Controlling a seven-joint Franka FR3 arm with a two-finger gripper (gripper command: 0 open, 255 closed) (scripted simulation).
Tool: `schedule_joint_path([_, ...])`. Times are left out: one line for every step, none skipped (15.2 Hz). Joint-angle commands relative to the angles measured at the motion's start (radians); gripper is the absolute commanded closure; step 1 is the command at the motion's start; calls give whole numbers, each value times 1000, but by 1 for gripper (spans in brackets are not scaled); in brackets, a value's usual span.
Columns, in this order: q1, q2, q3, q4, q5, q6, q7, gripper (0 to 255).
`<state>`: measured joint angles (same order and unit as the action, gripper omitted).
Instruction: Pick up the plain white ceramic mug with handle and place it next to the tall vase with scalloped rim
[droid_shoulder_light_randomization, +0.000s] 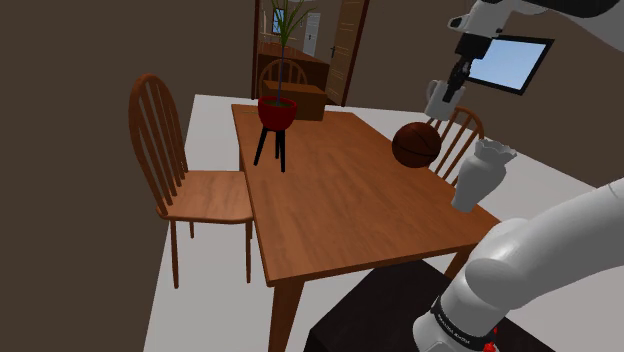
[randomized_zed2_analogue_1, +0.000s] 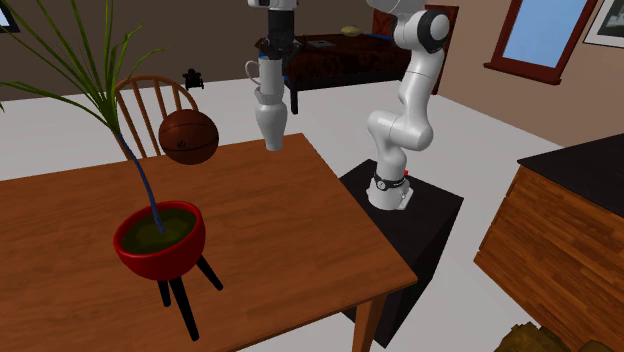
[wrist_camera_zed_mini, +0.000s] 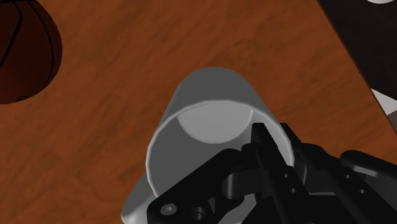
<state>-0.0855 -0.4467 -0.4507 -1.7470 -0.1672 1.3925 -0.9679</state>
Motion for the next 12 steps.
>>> schedule_joint_path([-11, 6, -45, 11, -13, 1, -59, 255])
schedule_joint_path([-15, 16, -68, 24, -16, 1, -87, 255])
schedule_joint_path([-18, 27, -92, 39, -18, 0, -115, 255])
schedule_joint_path([-21, 39, -116, 54, -19, 0, -144, 255])
schedule_joint_path([-24, 53, -141, 71, -19, 0, -174, 255])
schedule_joint_path([-27, 69, -167, 89, -17, 0, -204, 255])
schedule_joint_path([-29, 86, -194, 108, -14, 0, -235, 255])
schedule_joint_path([-31, 106, -223, 129, -9, -1, -267, 255])
schedule_joint_path([-32, 127, -253, 151, -2, -1, -300, 255])
schedule_joint_path([-34, 151, -285, 175, 7, -1, -334, 255])
schedule_joint_path([-36, 178, -318, 200, 20, -2, -370, 255])
schedule_joint_path([-38, 207, -353, 227, 36, -3, -408, 255])
